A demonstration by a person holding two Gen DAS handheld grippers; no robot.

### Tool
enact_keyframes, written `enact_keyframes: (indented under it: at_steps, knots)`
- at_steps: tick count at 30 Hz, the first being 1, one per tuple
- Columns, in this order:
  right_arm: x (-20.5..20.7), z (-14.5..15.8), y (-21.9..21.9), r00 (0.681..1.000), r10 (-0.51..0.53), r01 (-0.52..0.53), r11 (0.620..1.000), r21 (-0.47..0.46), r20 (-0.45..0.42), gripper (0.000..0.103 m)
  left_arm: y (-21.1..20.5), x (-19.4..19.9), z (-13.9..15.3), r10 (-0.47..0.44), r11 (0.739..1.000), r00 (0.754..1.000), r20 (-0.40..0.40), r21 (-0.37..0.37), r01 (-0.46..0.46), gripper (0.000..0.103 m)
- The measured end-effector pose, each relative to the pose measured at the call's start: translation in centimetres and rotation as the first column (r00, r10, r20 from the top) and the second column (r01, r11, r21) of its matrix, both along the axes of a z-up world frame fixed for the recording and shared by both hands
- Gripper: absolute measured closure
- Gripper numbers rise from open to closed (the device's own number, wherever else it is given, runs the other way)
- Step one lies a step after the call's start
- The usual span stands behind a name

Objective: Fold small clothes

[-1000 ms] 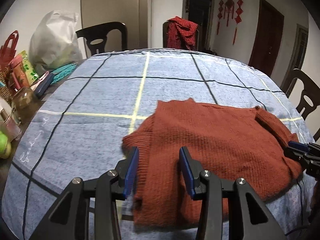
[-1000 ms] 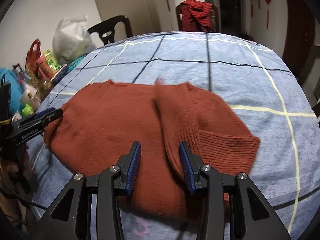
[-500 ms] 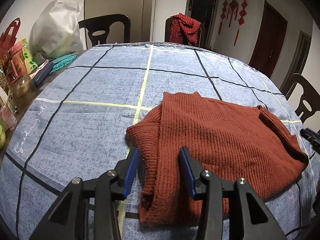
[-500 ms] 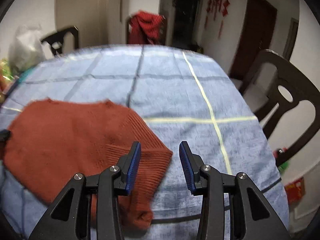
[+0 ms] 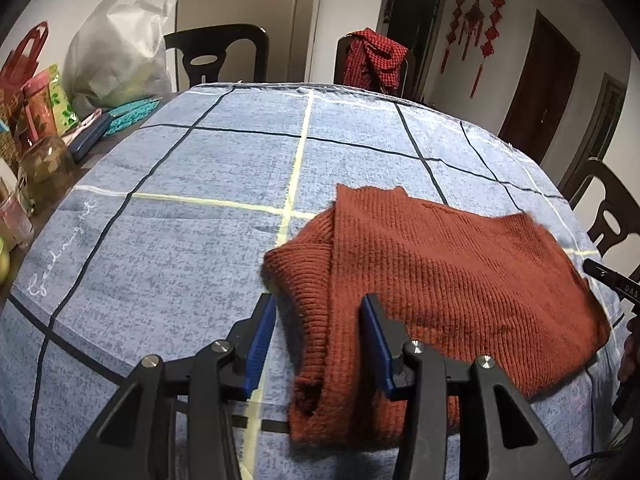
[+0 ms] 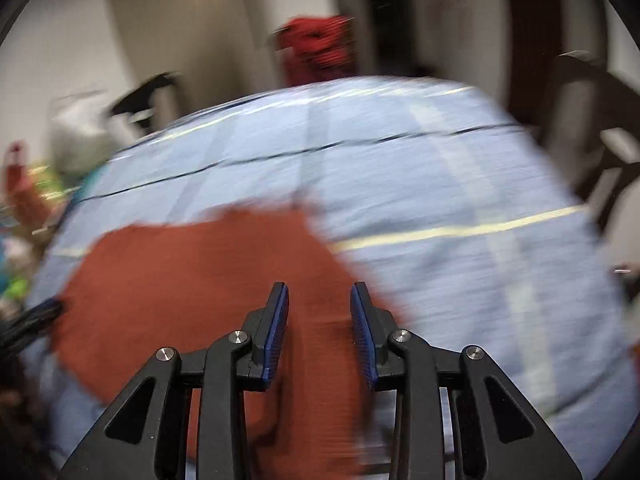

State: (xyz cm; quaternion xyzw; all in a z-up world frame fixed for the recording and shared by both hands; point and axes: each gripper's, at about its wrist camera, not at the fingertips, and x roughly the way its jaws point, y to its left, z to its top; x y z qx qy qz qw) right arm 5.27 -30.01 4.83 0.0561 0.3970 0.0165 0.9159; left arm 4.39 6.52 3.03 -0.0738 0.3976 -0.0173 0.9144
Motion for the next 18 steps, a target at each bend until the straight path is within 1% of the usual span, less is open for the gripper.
enact_keyframes:
  at_steps: [1,3,4,5,7,8,10,11,12,13,14,15,16,18]
  knots:
    - [-0.3,0.4,-0.7,1.000,-0.015,0.015,1.000,0.015,0.011,0.071,0.2,0.1,-0.1,0.001,1.000,1.000,-0.002,-0.012,-0.001,0.053]
    - [-1.0,1.0,-0.7,1.000,-0.012,0.011,0.999,0.035,0.028,0.071,0.5,0.4,-0.3,-0.003,0.999,1.000,-0.010,-0.037,0.003,0.053]
    - [-1.3,1.2,0.1,0.999,0.010,-0.011,1.000,0.026,0.036,0.071,0.7,0.6,-0.3,-0.005,0.999,1.000,-0.014,-0.052,0.004,0.053]
    - [-1.7,1.3,1.4,0.998,0.054,-0.055,0.998,0.016,0.043,0.071,0.9,0.7,-0.3,-0.004,0.998,1.000,-0.015,-0.066,0.003,0.053]
    - [-2.1,1.3,3.7,0.988,0.147,-0.148,0.989,0.031,0.046,0.071,1.4,1.0,-0.2,0.002,0.995,1.000,-0.016,-0.095,-0.003,0.053]
    - [-2.3,1.0,4.9,0.979,0.202,-0.204,0.978,0.049,0.040,0.071,1.6,1.1,-0.2,0.002,0.994,1.000,-0.016,-0.114,-0.004,0.053]
    - [-2.2,0.5,8.1,0.947,0.320,-0.321,0.944,0.074,0.023,0.071,2.1,1.5,-0.3,-0.010,0.986,1.000,-0.019,-0.167,0.007,0.052]
    - [-2.1,0.2,10.1,0.925,0.379,-0.380,0.923,0.068,0.017,0.071,2.3,1.8,-0.5,-0.023,0.980,0.999,-0.024,-0.196,0.017,0.051]
    - [-1.8,0.0,11.4,0.911,0.412,-0.412,0.909,0.056,0.011,0.072,2.4,2.2,-0.7,-0.034,0.975,0.999,-0.035,-0.222,0.026,0.050]
    - [-1.4,-0.4,12.9,0.894,0.448,-0.448,0.893,0.040,0.001,0.077,2.5,2.5,-1.0,-0.042,0.970,0.998,-0.049,-0.243,0.028,0.050]
    - [-1.6,-0.8,13.7,0.886,0.464,-0.463,0.886,0.034,-0.005,0.084,2.5,2.8,-1.4,-0.047,0.965,0.997,-0.065,-0.260,0.028,0.050]
    - [-1.1,-1.2,14.6,0.879,0.477,-0.476,0.879,0.032,-0.019,0.084,2.5,2.9,-1.6,-0.049,0.962,0.996,-0.072,-0.271,0.028,0.049]
    - [-0.3,-1.8,15.2,0.878,0.478,-0.476,0.878,0.038,-0.037,0.085,2.4,3.0,-1.7,-0.049,0.960,0.997,-0.064,-0.277,0.030,0.046]
    - [1.2,-2.6,15.2,0.888,0.455,-0.452,0.890,0.059,-0.059,0.087,2.2,3.1,-1.7,-0.054,0.958,0.997,-0.059,-0.284,0.035,0.043]
